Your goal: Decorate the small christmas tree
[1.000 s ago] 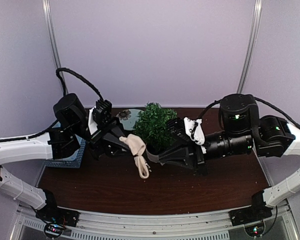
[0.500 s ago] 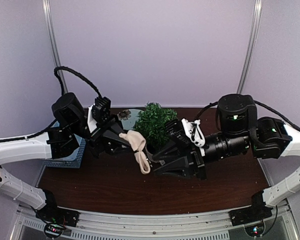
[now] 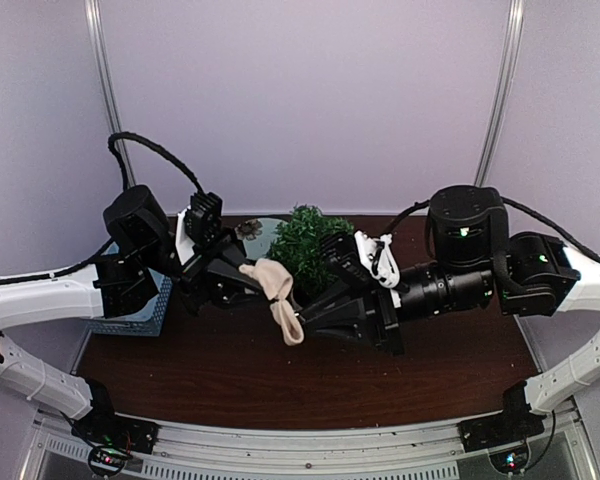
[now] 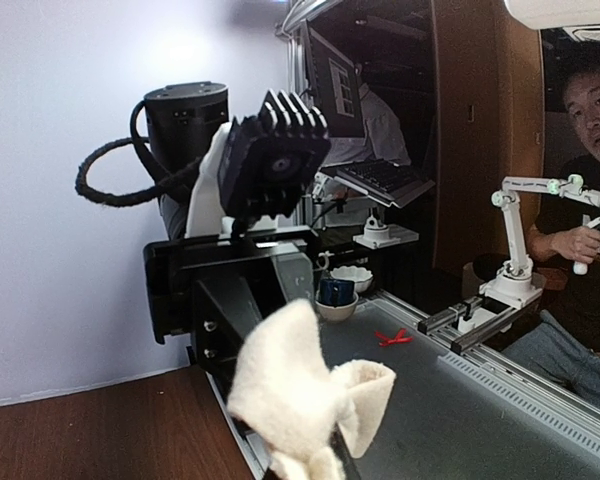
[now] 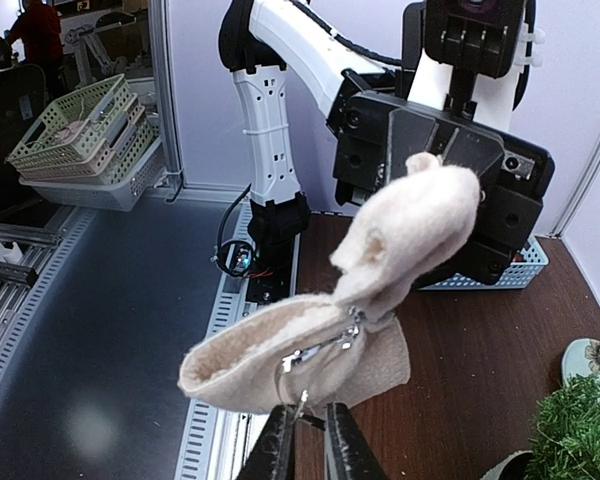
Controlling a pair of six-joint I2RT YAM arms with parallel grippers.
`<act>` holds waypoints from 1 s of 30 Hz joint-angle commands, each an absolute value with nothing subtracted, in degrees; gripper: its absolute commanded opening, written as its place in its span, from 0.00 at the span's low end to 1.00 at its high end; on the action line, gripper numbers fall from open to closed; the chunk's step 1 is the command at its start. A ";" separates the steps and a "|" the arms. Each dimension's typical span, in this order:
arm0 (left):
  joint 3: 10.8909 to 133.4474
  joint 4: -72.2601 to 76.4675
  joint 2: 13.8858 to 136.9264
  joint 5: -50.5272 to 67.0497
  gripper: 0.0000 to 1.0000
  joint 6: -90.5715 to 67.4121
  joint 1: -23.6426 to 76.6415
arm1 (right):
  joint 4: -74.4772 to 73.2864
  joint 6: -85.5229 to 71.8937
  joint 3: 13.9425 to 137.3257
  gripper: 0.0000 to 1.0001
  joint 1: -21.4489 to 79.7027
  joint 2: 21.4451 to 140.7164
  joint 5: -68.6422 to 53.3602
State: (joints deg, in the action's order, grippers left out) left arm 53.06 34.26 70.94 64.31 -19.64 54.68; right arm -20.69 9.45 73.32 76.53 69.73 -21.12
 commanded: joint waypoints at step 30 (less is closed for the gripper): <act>55.63 45.84 76.98 72.17 0.00 -34.99 53.87 | -24.46 18.18 74.84 0.00 73.93 69.67 -5.26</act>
